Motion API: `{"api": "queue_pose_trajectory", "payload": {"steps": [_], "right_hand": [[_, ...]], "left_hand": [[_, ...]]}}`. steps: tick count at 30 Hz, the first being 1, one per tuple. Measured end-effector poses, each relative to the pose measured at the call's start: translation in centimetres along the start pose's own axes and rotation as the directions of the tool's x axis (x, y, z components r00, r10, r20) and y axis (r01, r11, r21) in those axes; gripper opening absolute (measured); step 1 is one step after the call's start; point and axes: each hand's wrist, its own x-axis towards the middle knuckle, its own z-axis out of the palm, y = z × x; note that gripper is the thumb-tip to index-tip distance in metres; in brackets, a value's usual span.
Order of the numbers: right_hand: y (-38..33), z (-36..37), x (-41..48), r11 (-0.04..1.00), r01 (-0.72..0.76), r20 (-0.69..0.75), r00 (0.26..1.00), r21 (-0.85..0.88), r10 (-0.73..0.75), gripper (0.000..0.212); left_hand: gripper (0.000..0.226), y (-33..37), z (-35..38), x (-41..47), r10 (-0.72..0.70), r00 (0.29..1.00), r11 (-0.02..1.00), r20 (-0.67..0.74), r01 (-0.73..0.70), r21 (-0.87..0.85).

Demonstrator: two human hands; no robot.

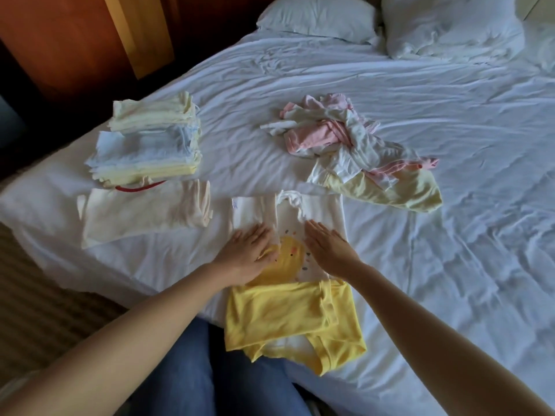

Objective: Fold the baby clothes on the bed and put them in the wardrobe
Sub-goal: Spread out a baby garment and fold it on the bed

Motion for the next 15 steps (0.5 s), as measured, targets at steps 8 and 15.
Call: {"api": "queue_pose_trajectory", "payload": {"steps": [8,15], "right_hand": [[0.0,2.0,-10.9,0.927,0.374,-0.322,0.878,0.002,-0.354,0.031],[1.1,5.3,-15.7,0.887,0.449,-0.307,0.834,-0.106,-0.459,0.040]], "left_hand": [[0.068,0.9,5.2,-10.2,0.267,0.931,0.959,-0.250,-0.282,-0.023],[0.048,1.1,7.9,-13.4,0.371,0.821,0.925,-0.434,-0.368,0.094]]}}
